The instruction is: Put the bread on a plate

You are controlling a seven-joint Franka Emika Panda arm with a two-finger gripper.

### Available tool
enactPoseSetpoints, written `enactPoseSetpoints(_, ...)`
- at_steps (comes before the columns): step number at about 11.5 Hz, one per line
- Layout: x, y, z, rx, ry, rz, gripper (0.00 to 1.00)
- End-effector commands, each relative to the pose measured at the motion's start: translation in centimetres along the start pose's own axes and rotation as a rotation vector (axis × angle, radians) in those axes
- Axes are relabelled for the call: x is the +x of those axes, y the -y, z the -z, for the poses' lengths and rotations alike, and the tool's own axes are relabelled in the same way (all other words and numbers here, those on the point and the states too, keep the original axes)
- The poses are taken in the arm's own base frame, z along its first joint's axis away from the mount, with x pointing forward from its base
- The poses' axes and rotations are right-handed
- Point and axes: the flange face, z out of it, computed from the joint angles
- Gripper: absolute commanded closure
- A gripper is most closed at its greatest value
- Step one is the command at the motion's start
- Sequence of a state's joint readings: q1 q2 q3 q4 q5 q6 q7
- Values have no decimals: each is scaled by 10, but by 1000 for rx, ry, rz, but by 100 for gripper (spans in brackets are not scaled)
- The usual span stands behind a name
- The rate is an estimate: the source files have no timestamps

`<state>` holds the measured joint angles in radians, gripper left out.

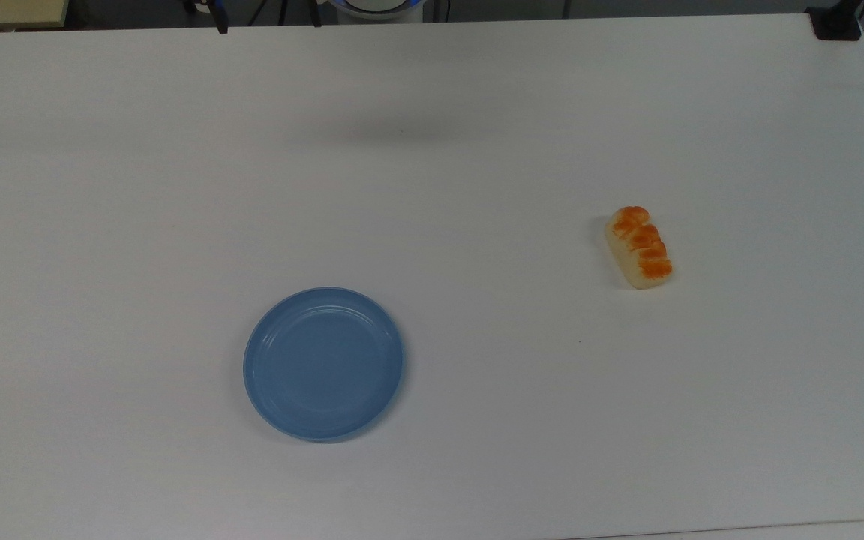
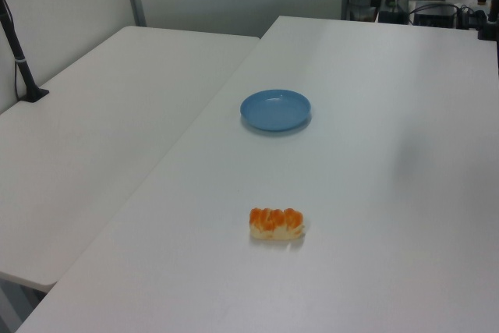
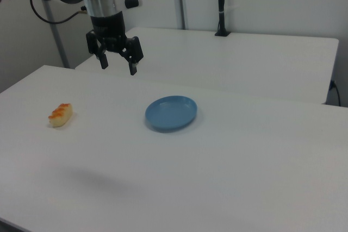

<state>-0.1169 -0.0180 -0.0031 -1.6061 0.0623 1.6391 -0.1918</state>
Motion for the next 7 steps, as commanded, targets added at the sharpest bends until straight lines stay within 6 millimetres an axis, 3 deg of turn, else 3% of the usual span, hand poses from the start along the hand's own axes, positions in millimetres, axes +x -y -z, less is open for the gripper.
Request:
enactPoseSetpoints(1, -10, 5, 3, -8, 10, -10, 0)
enactPoseSetpoints(7, -11, 0, 5, -6, 1, -20, 0)
